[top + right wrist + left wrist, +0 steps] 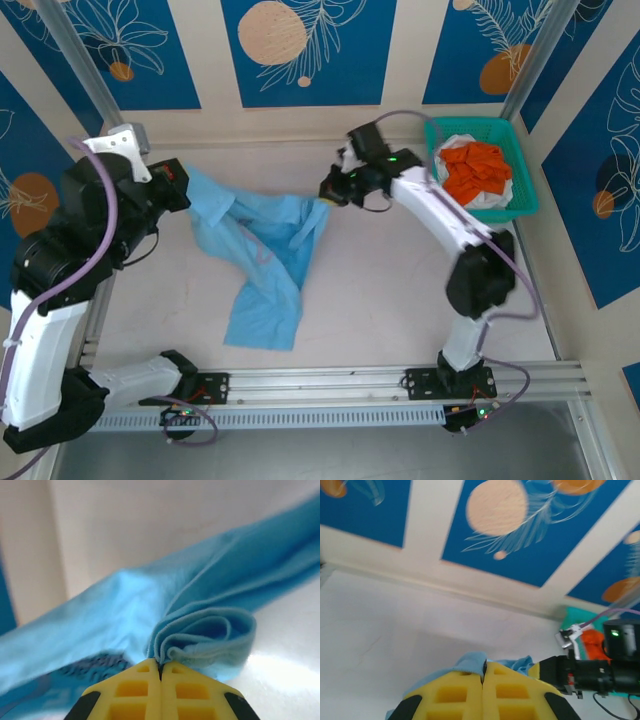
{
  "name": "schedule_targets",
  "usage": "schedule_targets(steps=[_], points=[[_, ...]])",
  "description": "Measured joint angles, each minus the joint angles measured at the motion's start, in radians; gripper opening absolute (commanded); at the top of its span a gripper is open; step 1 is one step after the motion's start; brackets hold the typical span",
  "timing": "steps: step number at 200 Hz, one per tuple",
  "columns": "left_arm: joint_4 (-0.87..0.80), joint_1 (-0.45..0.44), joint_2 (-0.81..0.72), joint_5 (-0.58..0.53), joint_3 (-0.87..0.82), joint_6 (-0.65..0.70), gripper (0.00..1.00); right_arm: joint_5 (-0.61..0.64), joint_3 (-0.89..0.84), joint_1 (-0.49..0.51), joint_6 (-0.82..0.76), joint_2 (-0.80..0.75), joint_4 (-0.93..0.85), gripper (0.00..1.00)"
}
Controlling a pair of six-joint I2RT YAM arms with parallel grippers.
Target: Fold and stack the t-shirts
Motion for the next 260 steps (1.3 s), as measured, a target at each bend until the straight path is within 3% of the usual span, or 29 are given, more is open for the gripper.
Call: schedule_targets(steps=[45, 73, 107, 118, 140, 148, 168, 178, 203, 229, 260], points=[[0.258, 0.0, -0.114, 0.105, 0.0, 0.08, 0.0, 0.193, -0.133, 0.04, -0.001, -0.475, 0.033, 0.06], [0.333, 0.0, -0.144, 0.085, 0.011, 0.102, 0.0, 0.327, -0.187, 0.06, 0.0, -0.627, 0.031, 0.06], [0.337, 0.016, -0.045, -0.073, 0.007, 0.081, 0.0, 0.436, -0.183, -0.013, 0.017, -0.554, -0.013, 0.02], [0.319, 0.087, 0.05, -0.076, 0.026, 0.045, 0.0, 0.443, -0.157, -0.065, 0.031, -0.476, -0.058, 0.0], [0.284, 0.259, 0.293, 0.021, 0.12, -0.063, 0.0, 0.407, -0.101, -0.183, 0.054, -0.274, -0.093, 0.0], [0.275, 0.304, 0.41, 0.059, 0.171, -0.088, 0.13, 0.394, -0.093, -0.212, 0.058, -0.224, -0.098, 0.0], [0.181, 0.348, 0.698, 0.1, 0.381, -0.109, 0.61, 0.383, -0.082, -0.268, 0.058, -0.15, -0.124, 0.0], [0.144, 0.356, 0.808, 0.102, 0.478, -0.119, 0.78, 0.383, -0.082, -0.276, 0.058, -0.145, -0.139, 0.08], [0.017, 0.361, 0.899, 0.09, 0.465, -0.169, 0.84, 0.362, -0.185, -0.294, 0.074, -0.2, -0.149, 0.52], [0.014, 0.344, 0.79, 0.103, 0.128, -0.185, 0.83, 0.338, -0.396, -0.353, 0.093, -0.291, -0.204, 0.69], [0.037, 0.29, 0.631, 0.209, -0.316, -0.179, 0.81, 0.331, -0.541, -0.428, 0.078, -0.428, -0.249, 0.71]])
